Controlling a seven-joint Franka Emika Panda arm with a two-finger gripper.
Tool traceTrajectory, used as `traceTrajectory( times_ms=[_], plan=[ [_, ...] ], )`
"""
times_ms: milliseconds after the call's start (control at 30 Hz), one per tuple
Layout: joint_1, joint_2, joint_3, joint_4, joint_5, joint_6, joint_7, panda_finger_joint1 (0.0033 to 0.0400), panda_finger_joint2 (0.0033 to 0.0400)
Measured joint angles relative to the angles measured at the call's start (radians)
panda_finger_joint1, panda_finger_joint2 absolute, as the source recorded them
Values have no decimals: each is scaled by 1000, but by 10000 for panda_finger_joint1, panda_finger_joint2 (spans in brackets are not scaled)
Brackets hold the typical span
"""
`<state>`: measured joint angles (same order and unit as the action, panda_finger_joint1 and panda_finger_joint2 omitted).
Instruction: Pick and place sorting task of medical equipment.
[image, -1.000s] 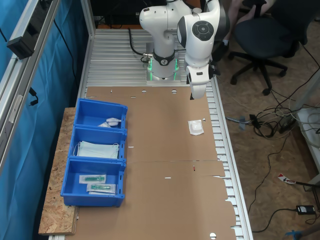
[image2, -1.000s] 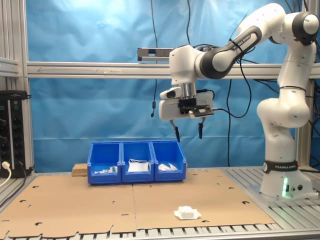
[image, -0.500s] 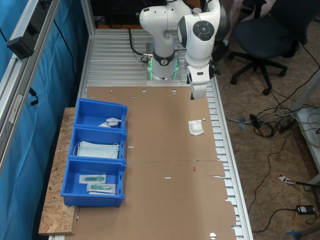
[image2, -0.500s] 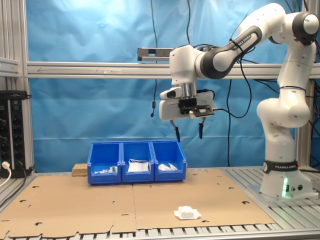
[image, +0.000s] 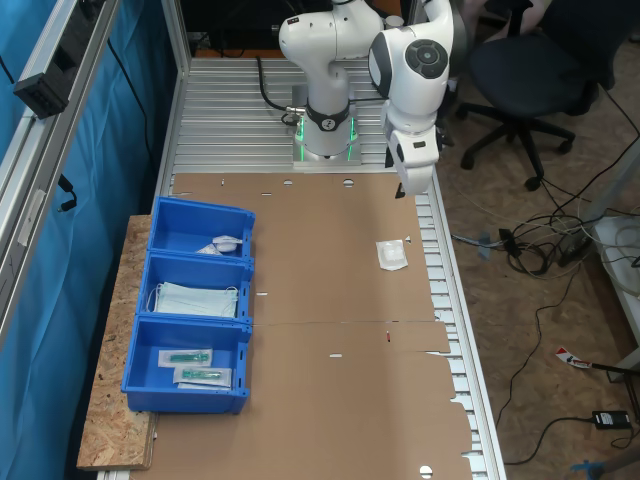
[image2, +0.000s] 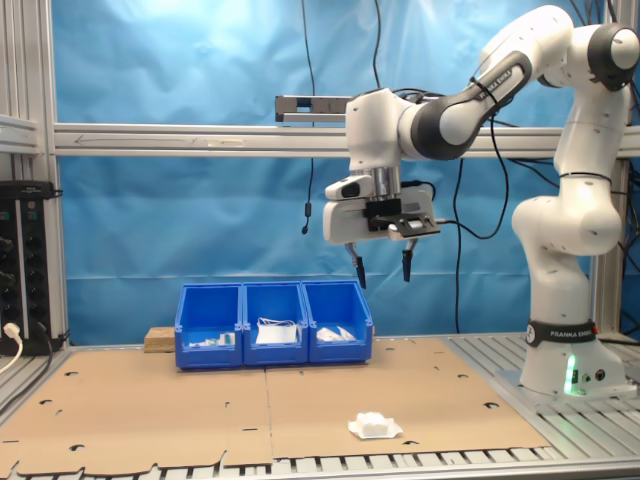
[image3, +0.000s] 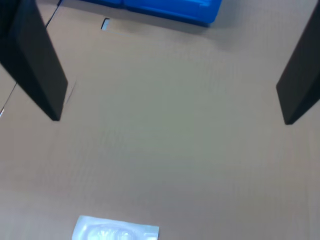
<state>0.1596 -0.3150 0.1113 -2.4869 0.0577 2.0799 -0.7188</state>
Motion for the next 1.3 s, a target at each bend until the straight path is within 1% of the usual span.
traceTrajectory(
  times_ms=[300,633,667,1100,1300],
  plan=[
    [18,66,30,0,0,69,0,400,400],
    [23,172,54,0,0,170,0,400,400],
    [24,194,56,0,0,193,0,400,400],
    [24,322,57,0,0,348,0,400,400],
    [24,358,57,0,0,393,0,400,400]
  ],
)
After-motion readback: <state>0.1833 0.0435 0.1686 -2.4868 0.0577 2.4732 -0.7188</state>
